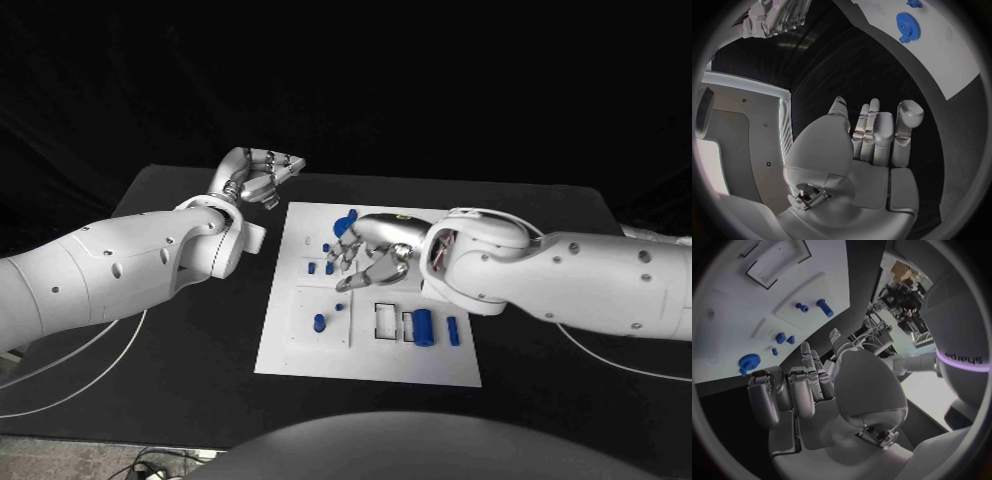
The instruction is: Assemble the parts on the task board
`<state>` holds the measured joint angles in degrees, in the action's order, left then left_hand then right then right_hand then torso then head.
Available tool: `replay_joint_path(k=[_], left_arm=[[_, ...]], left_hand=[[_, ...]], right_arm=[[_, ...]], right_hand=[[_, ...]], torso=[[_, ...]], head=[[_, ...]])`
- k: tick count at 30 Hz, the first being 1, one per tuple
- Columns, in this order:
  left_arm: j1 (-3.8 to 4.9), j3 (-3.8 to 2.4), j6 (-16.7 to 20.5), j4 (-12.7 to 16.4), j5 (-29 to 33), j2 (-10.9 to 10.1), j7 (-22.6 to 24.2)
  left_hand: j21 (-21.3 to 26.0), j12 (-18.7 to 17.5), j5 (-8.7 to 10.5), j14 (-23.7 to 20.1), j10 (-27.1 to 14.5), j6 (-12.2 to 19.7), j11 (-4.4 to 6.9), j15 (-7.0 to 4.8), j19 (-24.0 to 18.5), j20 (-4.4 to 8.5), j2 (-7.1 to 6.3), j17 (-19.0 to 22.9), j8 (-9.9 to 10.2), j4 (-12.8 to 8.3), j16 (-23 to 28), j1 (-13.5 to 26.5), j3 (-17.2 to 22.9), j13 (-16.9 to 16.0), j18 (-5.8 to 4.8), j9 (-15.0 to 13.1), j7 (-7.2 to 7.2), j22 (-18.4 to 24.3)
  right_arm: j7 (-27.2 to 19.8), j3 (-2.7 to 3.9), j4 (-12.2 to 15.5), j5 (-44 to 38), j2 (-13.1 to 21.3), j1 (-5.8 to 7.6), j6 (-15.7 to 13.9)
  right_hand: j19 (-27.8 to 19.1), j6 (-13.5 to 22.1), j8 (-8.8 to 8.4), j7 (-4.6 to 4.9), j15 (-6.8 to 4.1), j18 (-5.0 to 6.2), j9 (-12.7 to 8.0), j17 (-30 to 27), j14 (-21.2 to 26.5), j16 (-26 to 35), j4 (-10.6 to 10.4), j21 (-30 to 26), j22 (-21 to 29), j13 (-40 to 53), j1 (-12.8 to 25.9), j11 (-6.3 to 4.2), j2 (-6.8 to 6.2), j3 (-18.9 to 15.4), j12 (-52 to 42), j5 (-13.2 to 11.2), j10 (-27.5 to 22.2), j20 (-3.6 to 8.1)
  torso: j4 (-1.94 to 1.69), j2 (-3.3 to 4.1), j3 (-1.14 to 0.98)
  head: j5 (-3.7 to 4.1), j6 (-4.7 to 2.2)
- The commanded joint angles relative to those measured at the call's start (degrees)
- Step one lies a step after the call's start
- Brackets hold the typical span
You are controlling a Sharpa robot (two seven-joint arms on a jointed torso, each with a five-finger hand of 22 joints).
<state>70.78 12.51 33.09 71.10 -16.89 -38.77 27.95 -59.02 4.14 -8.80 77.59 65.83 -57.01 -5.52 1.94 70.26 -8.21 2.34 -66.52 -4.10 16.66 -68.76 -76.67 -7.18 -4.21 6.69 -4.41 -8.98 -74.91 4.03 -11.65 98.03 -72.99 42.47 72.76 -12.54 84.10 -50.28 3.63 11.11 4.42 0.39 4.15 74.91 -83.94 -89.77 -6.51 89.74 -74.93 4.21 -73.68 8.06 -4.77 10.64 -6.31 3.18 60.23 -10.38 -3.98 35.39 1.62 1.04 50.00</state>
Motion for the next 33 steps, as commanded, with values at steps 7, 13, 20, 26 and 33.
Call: replay_joint_path(k=[7,13,20,26,33], left_arm=[[-0.39,-0.04,-1.02,-0.91,-0.21,1.31,0.58],[-0.82,-0.04,-1.12,-1.29,-0.21,1.87,0.63],[-1.17,-0.05,-1.26,-1.57,-0.21,2.28,0.63],[-1.33,-0.05,-1.32,-1.79,-0.21,2.48,0.6],[-1.39,-0.05,-1.35,-1.76,-0.21,2.5,0.56]], left_hand=[[0.15,-0.04,-0.27,-0.4,-0.4,0.42,-0.18,-0.05,-0.2,0.08,0.31,0.05,-0.03,0.01,0.18,-0.01,-0.34,-0.1,-0.44,0.01,0.04,-2.42],[0.15,-0.04,-0.27,-0.4,-0.41,0.44,-0.18,-0.05,-0.19,0.08,0.32,0.04,-0.03,0.02,0.17,-0.02,-0.39,-0.1,-0.44,0.01,0.04,-2.43],[0.15,-0.04,-0.27,-0.4,-0.41,0.44,-0.18,-0.05,-0.19,0.08,0.32,0.04,-0.03,0.02,0.17,-0.02,-0.39,-0.1,-0.44,0.01,0.04,-2.43],[0.15,-0.04,-0.27,-0.4,-0.41,0.44,-0.18,-0.05,-0.19,0.08,0.32,0.04,-0.03,0.02,0.17,-0.02,-0.39,-0.1,-0.44,0.01,0.04,-2.43],[0.15,-0.04,-0.27,-0.4,-0.41,0.44,-0.18,-0.05,-0.19,0.08,0.32,0.04,-0.03,0.02,0.17,-0.02,-0.39,-0.1,-0.44,0.01,0.04,-2.43]], right_arm=[[2.47,-0.08,5.25,32.52,11.53,3.67,-4.52],[9.35,-0.89,8.32,38.84,18.15,4.22,-0.31],[15.68,-1.7,11.0,38.51,22.75,4.05,3.4],[20.03,-1.86,12.04,36.23,24.18,3.68,6.32],[24.7,-1.9,12.13,34.5,24.4,2.03,8.4]], right_hand=[[5.9,3.96,0.48,-1.47,-2.35,-0.39,-0.01,15.09,-6.06,-0.23,-4.64,0.26,-15.07,6.08,3.2,-2.67,4.98,-3.02,-10.23,1.23,6.64,2.01],[5.9,9.36,2.27,-3.36,-2.55,-0.39,0.83,15.09,-6.06,-0.23,-8.31,0.26,-15.07,54.12,3.36,-4.3,7.94,-10.17,-59.28,5.47,-4.5,3.05],[5.9,9.61,6.67,-2.06,-3.13,-0.39,2.71,15.09,-6.06,-0.23,-9.39,0.26,-15.07,85.79,5.14,-3.77,8.57,-14.49,-83.69,10.6,29.77,2.71],[5.9,10.6,11.78,-1.64,-2.83,-0.39,5.87,15.09,-6.06,-0.23,-9.7,0.26,-15.07,85.79,8.89,-3.33,8.88,-17.59,-83.69,15.49,29.77,2.55],[5.9,9.77,17.83,-0.85,-1.61,-0.39,10.39,15.09,-6.06,-0.23,-8.28,0.26,-15.07,85.79,8.89,-1.71,8.41,-18.25,-83.69,18.34,29.77,1.41]], torso=[[0.09,-0.37,0.1],[0.57,-0.61,0.05],[0.65,-0.64,0.14],[0.51,-0.63,0.16],[0.6,-0.6,0.15]], head=[[0.75,0.0],[1.76,0.0],[4.46,0.0],[5.98,0.0],[6.14,0.0]])
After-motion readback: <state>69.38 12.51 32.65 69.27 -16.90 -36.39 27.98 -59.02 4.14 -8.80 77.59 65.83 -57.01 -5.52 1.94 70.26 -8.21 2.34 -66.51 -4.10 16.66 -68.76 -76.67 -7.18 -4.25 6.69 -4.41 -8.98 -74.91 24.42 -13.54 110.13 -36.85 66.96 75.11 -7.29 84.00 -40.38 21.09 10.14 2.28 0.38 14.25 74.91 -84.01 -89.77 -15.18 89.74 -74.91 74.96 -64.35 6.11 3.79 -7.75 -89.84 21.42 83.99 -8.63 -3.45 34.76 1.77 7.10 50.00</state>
